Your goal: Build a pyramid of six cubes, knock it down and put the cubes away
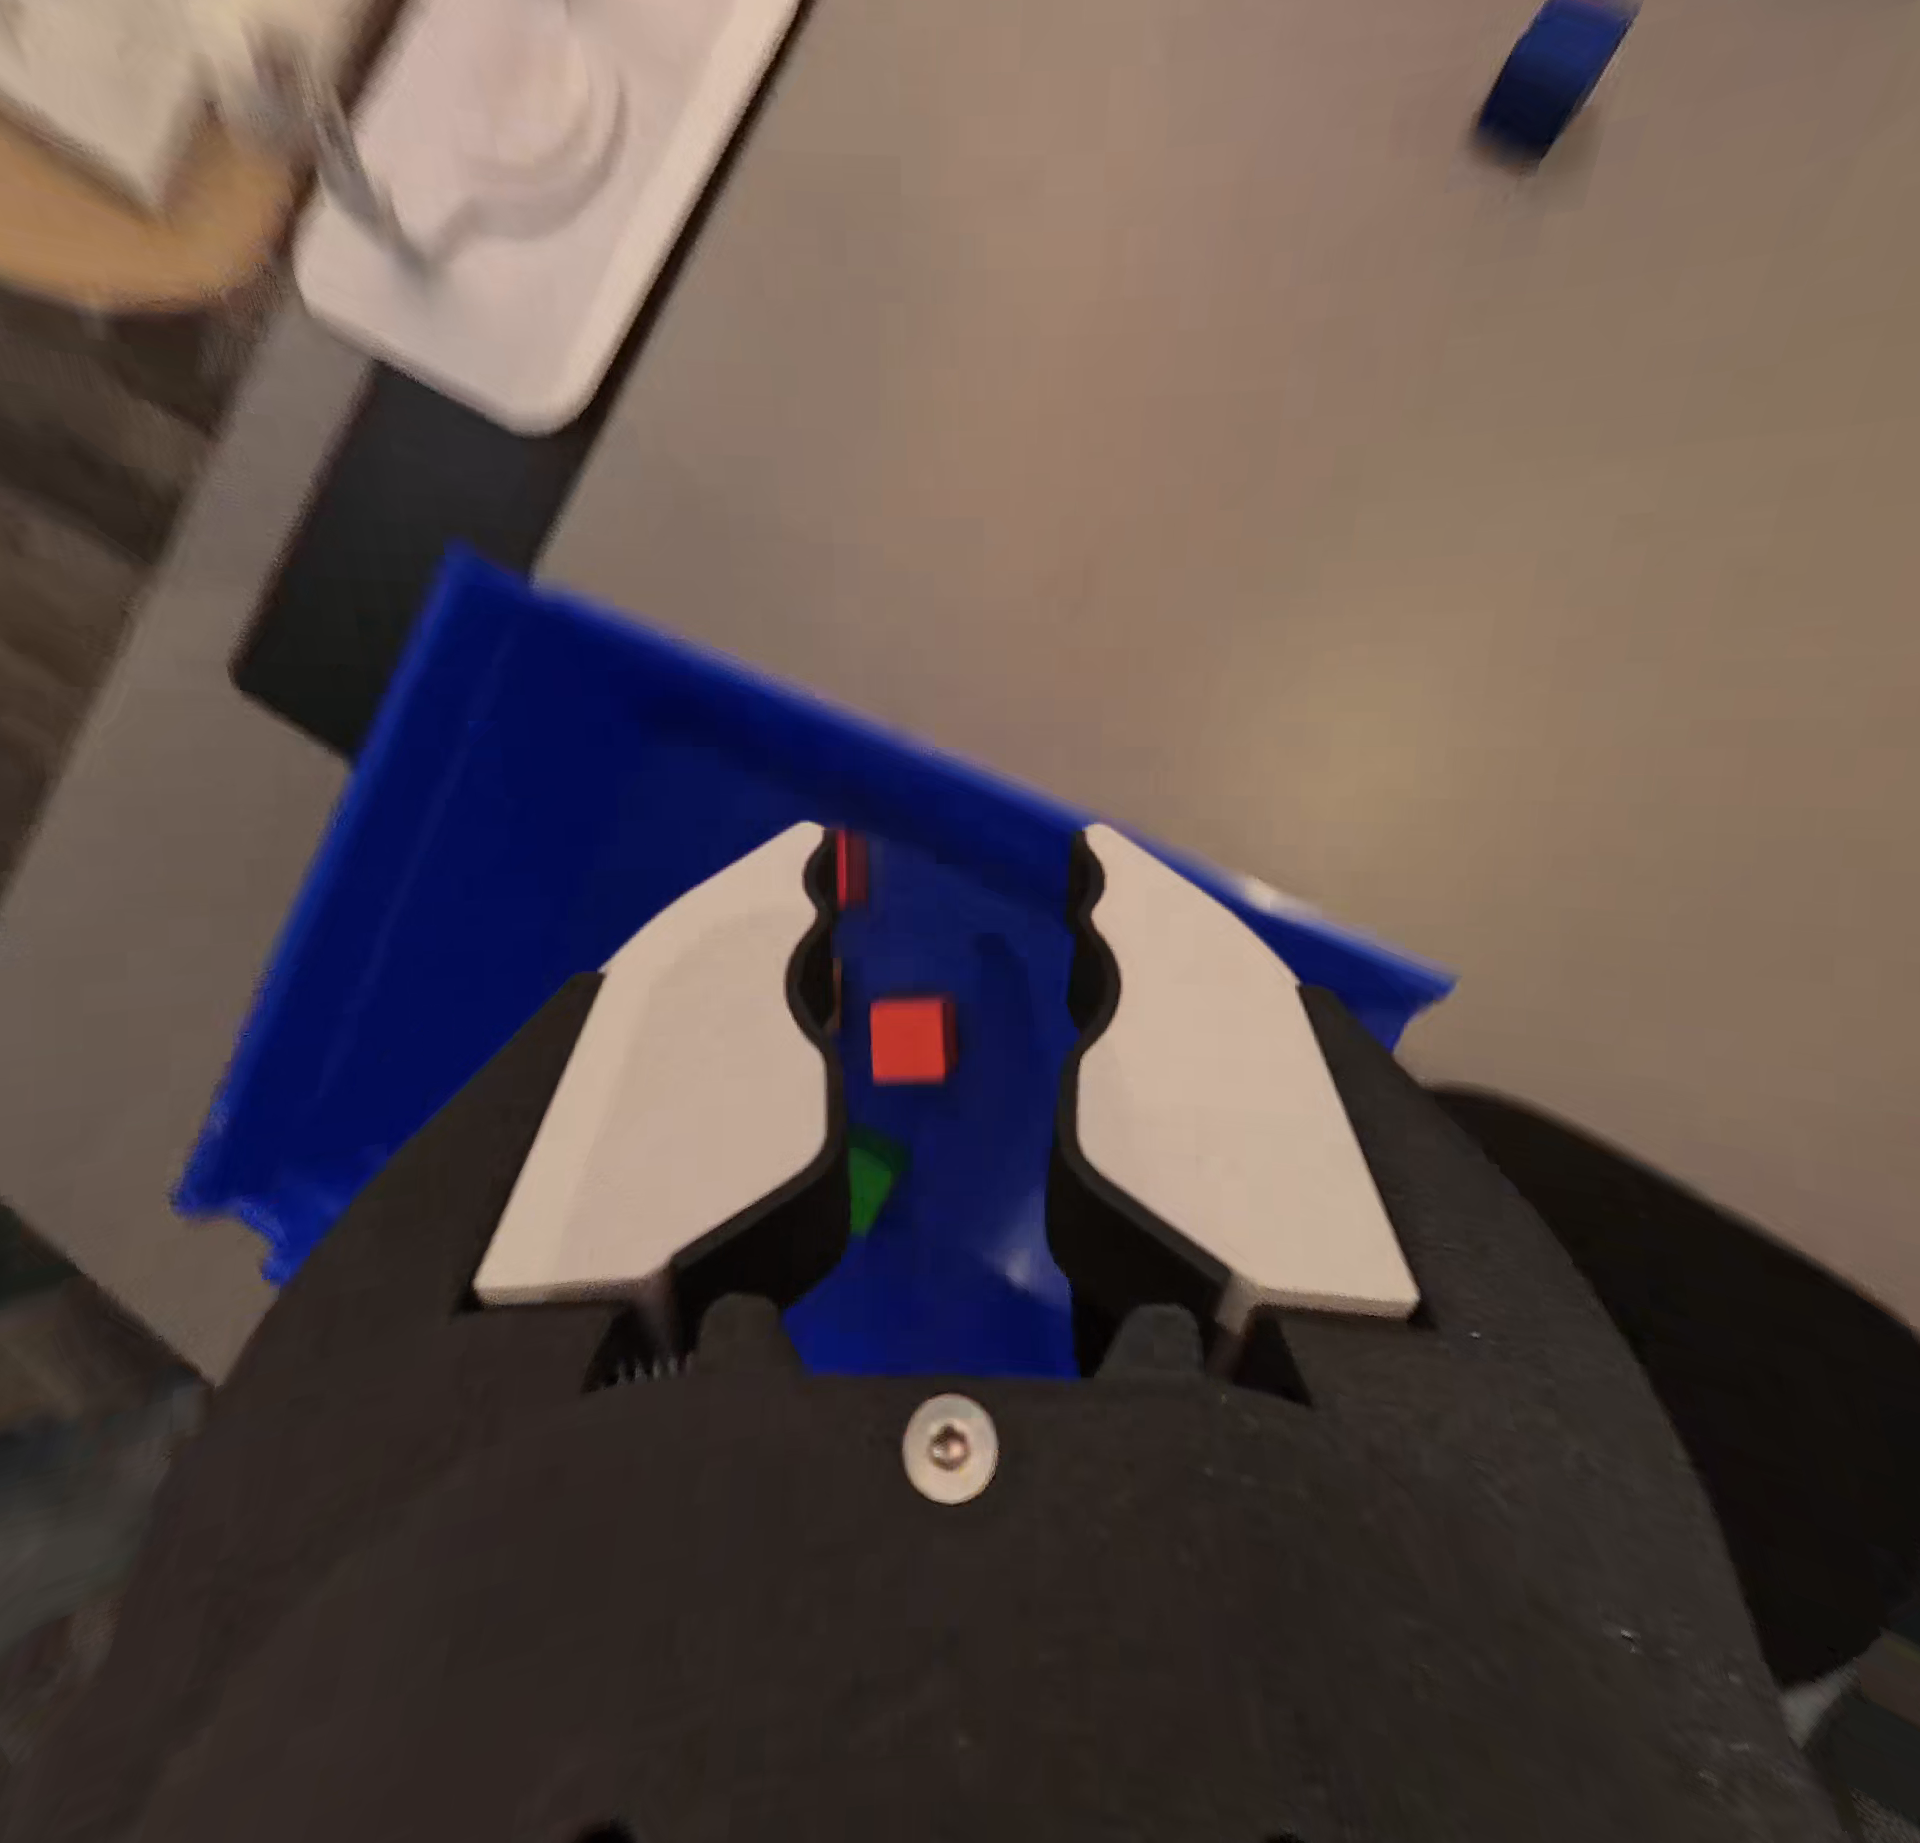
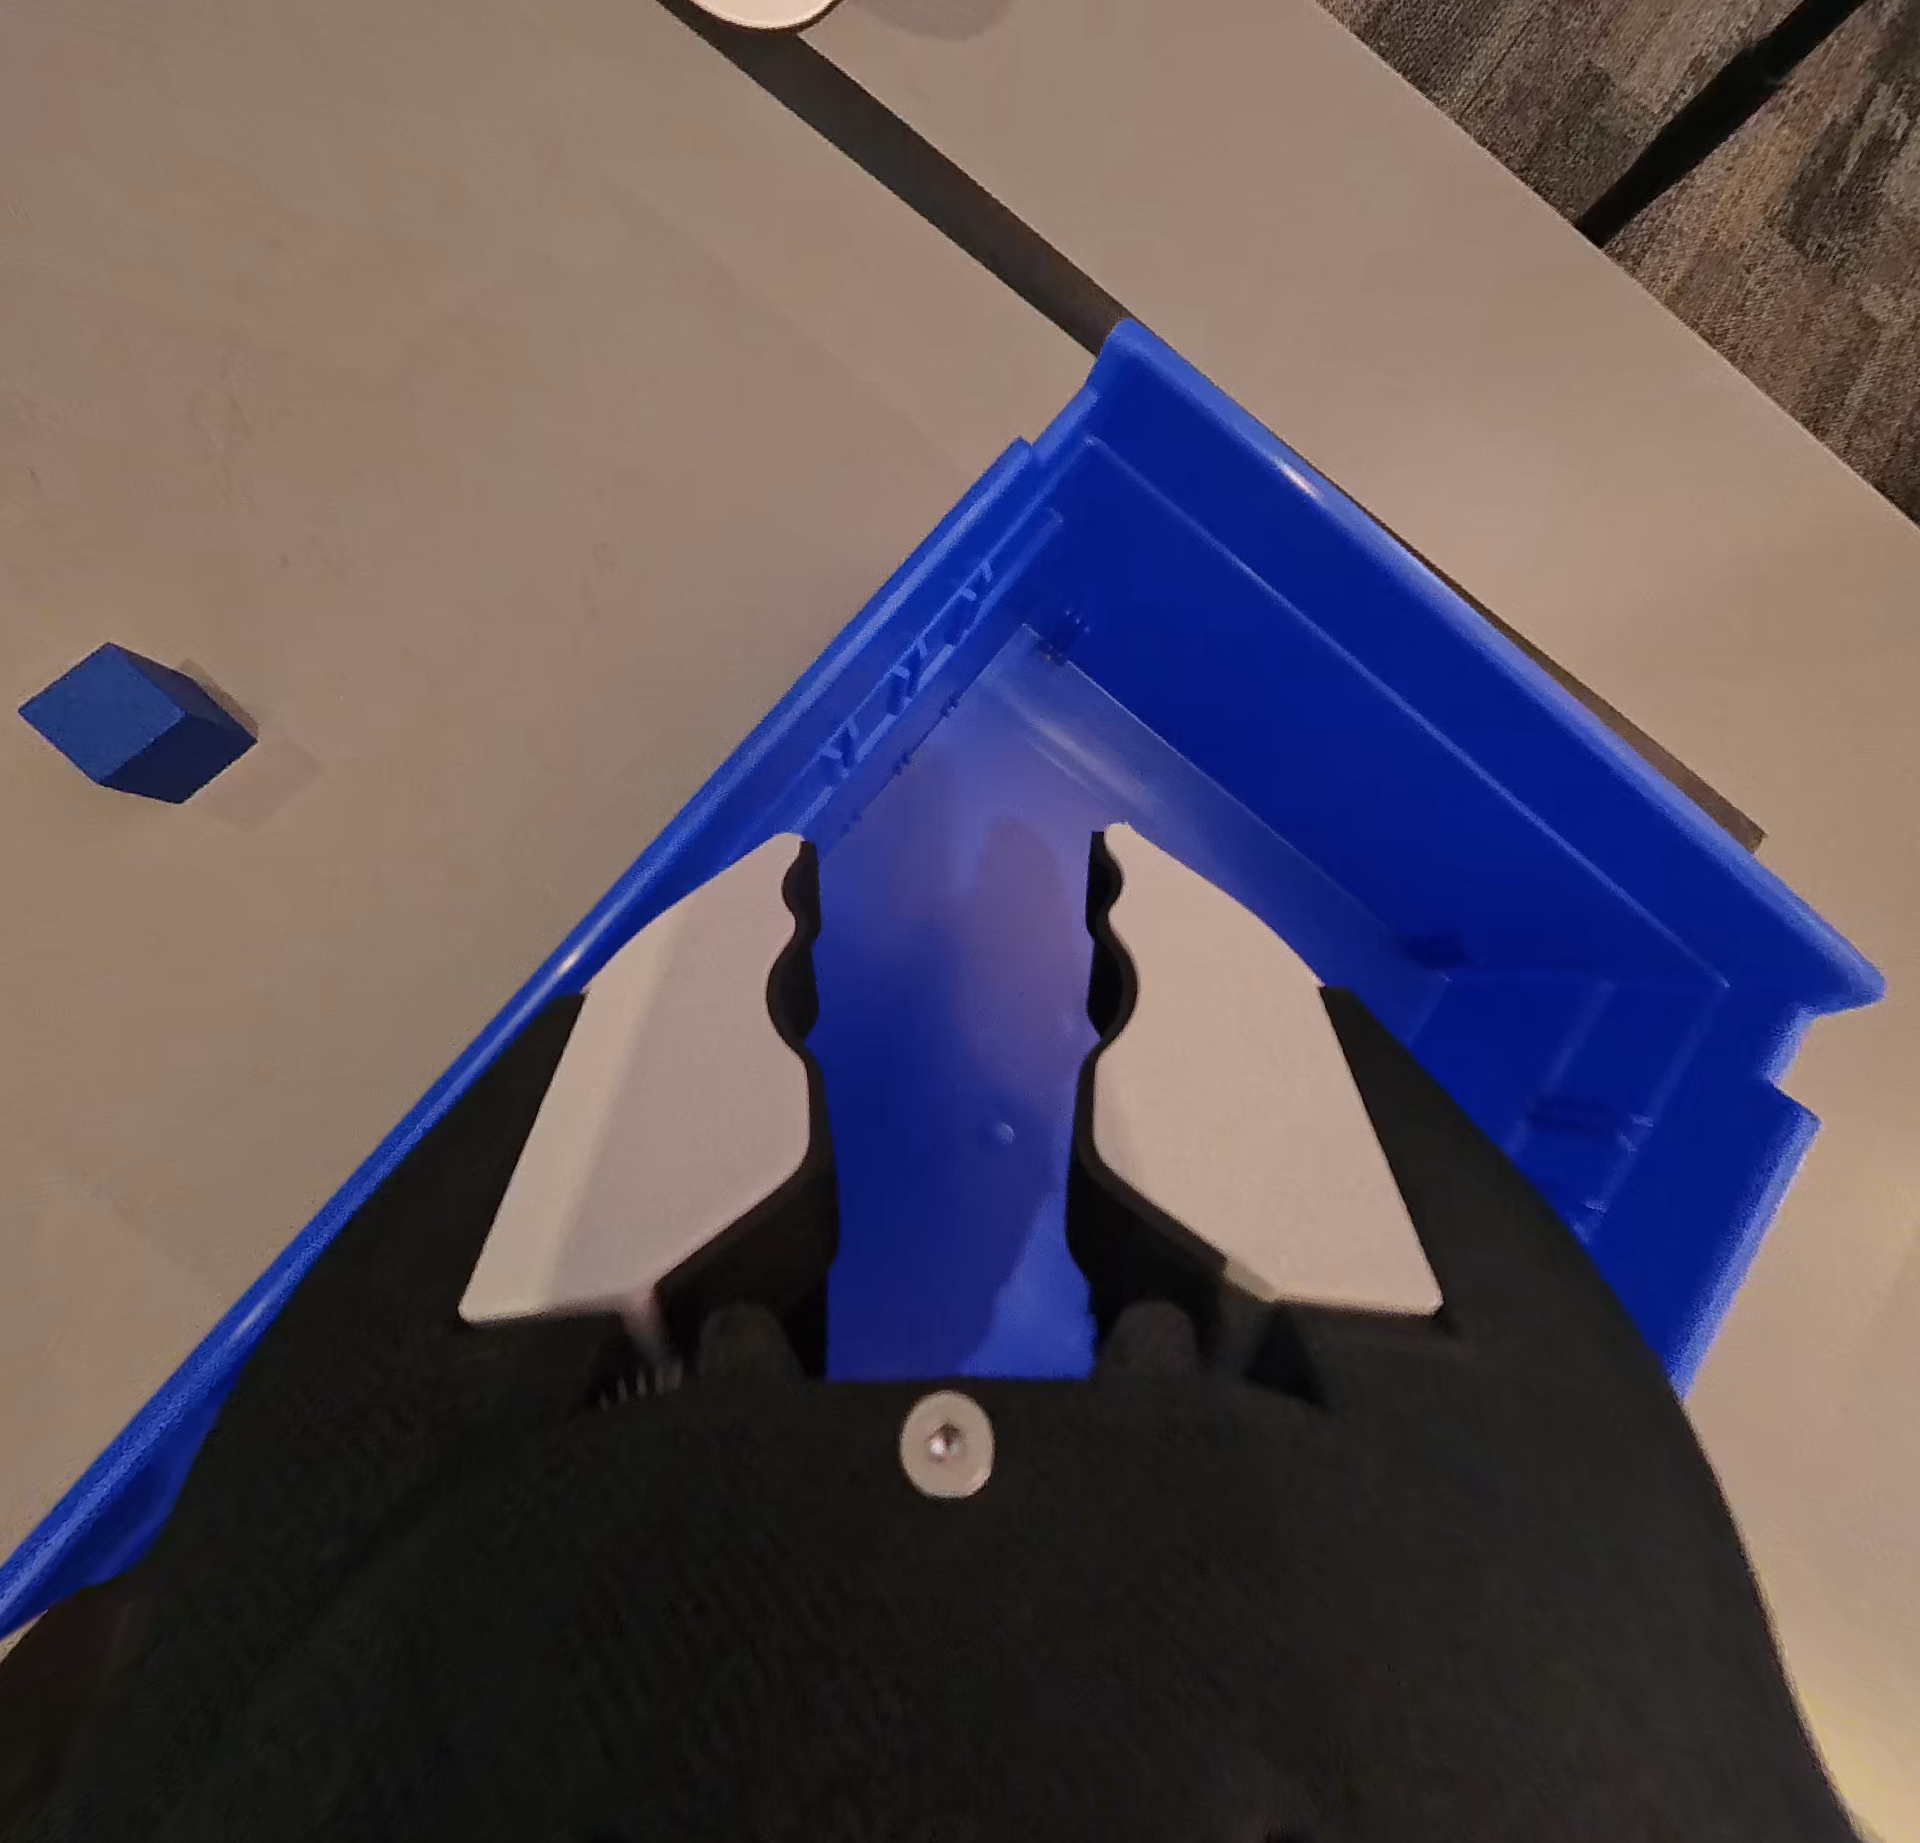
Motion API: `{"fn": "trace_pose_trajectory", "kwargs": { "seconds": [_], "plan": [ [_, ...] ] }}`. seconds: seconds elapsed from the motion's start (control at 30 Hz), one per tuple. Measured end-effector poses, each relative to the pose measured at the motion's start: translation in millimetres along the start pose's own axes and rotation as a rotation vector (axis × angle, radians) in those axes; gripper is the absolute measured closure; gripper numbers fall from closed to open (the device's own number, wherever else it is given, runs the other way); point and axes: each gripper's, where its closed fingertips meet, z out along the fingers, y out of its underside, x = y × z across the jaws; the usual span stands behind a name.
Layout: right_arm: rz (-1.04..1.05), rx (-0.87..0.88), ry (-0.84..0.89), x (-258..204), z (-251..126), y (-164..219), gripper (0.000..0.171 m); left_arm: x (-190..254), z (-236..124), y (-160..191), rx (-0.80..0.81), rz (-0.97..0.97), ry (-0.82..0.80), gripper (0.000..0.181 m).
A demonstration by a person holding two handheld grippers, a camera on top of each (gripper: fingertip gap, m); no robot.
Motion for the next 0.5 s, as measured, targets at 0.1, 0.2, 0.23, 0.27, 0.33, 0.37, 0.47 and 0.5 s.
{"fn": "trace_pose_trajectory", "kwargs": {
  "seconds": [0.1,0.2,0.23,0.27,0.33,0.37,0.47,0.5],
  "plan": [
    [-0.013,-0.016,0.000,-2.5,2.8,0.6,0.120,-9.8,16.7,57.0,-0.143,-0.030,-0.019,0.142],
    [-0.016,-0.028,-0.005,-5.1,5.2,2.1,0.118,-9.5,40.1,89.9,-0.239,-0.040,0.000,0.141],
    [-0.020,-0.033,-0.004,-5.7,5.8,3.3,0.118,-8.6,47.5,99.3,-0.279,-0.047,0.013,0.140],
    [-0.022,-0.039,-0.003,-5.8,6.3,4.4,0.120,-9.4,54.0,109.1,-0.325,-0.040,0.012,0.139],
    [-0.020,-0.043,-0.004,-5.8,6.8,5.7,0.120,-11.9,65.2,123.2,-0.388,-0.027,0.003,0.138],
    [-0.019,-0.044,-0.006,-5.8,7.0,6.0,0.120,-13.7,70.2,126.3,-0.400,-0.032,-0.002,0.139],
    [-0.017,-0.048,-0.009,-4.9,7.5,7.7,0.120,-13.7,81.8,131.1,-0.422,-0.044,0.016,0.138],
    [-0.016,-0.049,-0.008,-4.4,7.5,8.3,0.120,-13.3,85.1,132.6,-0.432,-0.046,0.023,0.139]
  ]
}}
